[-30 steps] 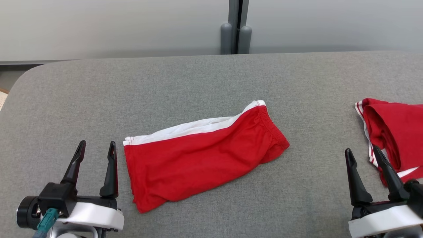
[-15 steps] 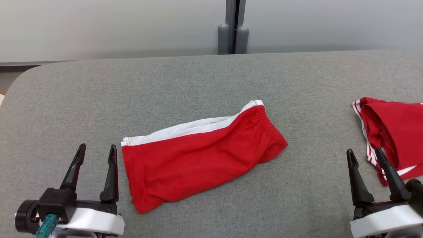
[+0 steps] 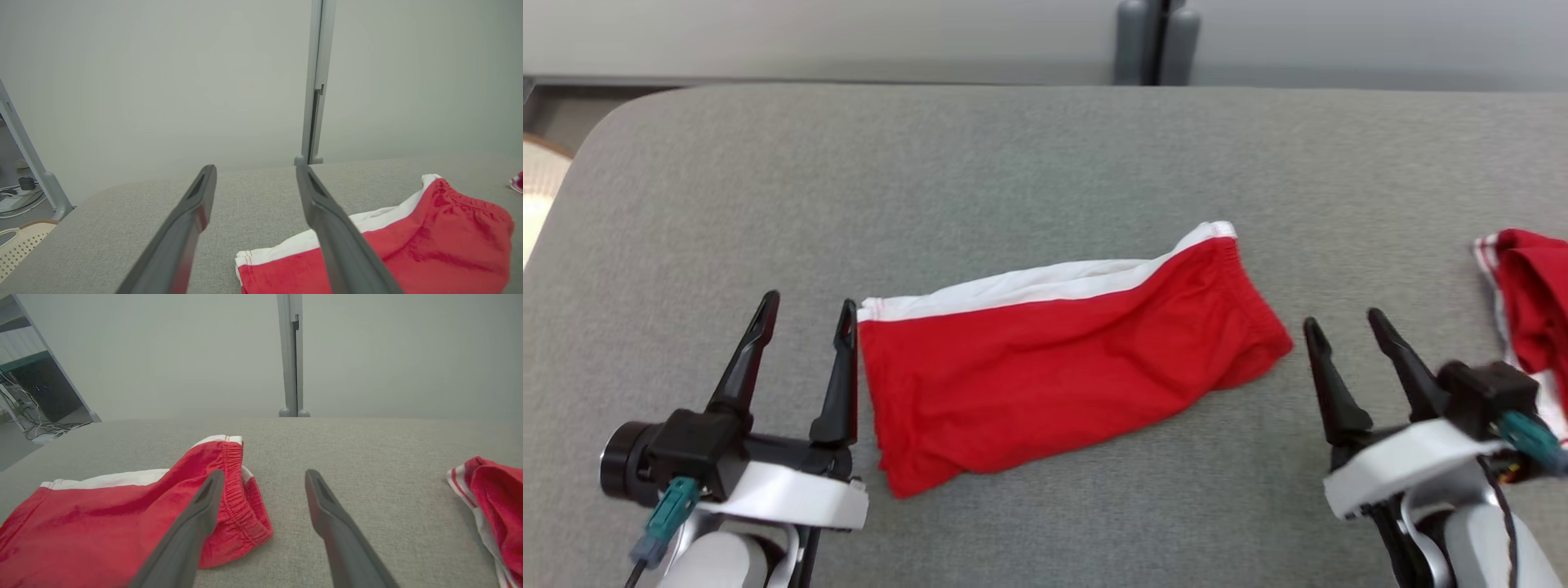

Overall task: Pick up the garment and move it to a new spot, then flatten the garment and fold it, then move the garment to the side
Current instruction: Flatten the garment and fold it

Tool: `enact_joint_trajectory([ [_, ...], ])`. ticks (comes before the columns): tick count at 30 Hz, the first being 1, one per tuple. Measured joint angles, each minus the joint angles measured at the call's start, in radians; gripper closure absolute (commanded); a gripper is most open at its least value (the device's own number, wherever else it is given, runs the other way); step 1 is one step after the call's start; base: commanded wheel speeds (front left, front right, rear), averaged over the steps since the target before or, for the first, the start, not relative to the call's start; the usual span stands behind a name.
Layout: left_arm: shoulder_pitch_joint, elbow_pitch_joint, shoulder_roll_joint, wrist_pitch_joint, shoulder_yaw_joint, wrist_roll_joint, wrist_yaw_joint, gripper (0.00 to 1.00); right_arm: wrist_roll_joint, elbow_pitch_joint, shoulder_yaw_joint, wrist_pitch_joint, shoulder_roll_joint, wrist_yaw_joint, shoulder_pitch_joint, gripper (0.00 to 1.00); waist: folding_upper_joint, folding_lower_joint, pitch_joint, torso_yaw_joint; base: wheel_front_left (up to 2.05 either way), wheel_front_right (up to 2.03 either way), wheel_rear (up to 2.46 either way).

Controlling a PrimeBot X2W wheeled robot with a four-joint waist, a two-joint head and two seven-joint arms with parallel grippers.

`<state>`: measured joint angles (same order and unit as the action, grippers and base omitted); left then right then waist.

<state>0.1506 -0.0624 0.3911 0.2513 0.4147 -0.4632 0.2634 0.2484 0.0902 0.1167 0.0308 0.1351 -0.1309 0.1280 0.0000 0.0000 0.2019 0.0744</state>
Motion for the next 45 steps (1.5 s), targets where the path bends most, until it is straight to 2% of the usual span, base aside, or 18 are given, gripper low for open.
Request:
enact_joint_trajectory([
  [4,0.045,0.031,-0.029,0.005,0.011,0.005,-0.027,0.0,0.007,0.152,0.029,0.0,-0.006,0.0,0.092,0.0,0.0,0.0,0.041,0.048,0.0,0.0,0.0],
  [7,0.062,0.054,-0.043,0.008,0.014,0.016,-0.042,0.0,0.006,0.267,0.008,-0.003,-0.012,0.0,0.133,0.0,0.0,0.0,0.067,0.08,0.0,0.0,0.0],
  [12,0.081,0.086,-0.058,0.01,0.001,0.027,-0.066,0.0,0.006,0.361,-0.004,-0.014,-0.034,0.0,0.164,0.0,0.0,0.0,0.093,0.111,0.0,0.0,0.0],
  [13,0.082,0.088,-0.061,0.01,-0.004,0.032,-0.069,0.0,0.012,0.374,-0.002,-0.013,-0.039,0.0,0.17,0.19,0.0,0.0,0.094,0.111,0.0,0.0,0.0],
  [15,0.084,0.089,-0.067,0.01,-0.012,0.039,-0.078,0.0,0.023,0.387,0.004,-0.001,-0.044,0.0,0.18,1.0,0.0,0.0,0.093,0.108,0.0,0.0,0.0],
  [20,0.084,0.098,-0.085,0.01,-0.028,0.06,-0.096,0.0,0.041,0.381,0.012,0.002,-0.053,0.0,0.177,1.0,0.0,0.0,0.087,0.102,0.0,0.0,0.0],
  [24,0.081,0.106,-0.094,0.01,-0.043,0.069,-0.11,0.0,0.055,0.328,0.0,-0.016,-0.052,0.0,0.116,1.0,0.0,0.0,0.075,0.097,0.0,0.0,0.0],
  [33,0.061,0.123,-0.119,0.011,-0.069,0.093,-0.137,0.0,0.082,0.09,0.001,0.018,-0.063,0.0,-0.002,1.0,0.0,0.0,0.038,0.08,0.0,0.0,0.0],
  [39,0.05,0.141,-0.132,0.011,-0.074,0.103,-0.152,0.0,0.144,-0.042,0.143,0.109,-0.082,0.0,0.018,1.0,0.0,0.0,0.001,0.091,0.0,0.0,0.0],
  [42,0.042,0.147,-0.142,0.012,-0.073,0.106,-0.161,0.0,0.2,-0.034,0.241,0.124,-0.083,0.0,0.065,1.0,0.0,0.0,-0.009,0.109,0.0,0.0,0.0],
  [45,0.041,0.157,-0.153,0.012,-0.068,0.111,-0.174,0.0,0.272,0.036,0.352,0.11,-0.085,0.0,0.115,1.0,0.0,0.0,-0.011,0.133,0.0,0.0,0.0],
])
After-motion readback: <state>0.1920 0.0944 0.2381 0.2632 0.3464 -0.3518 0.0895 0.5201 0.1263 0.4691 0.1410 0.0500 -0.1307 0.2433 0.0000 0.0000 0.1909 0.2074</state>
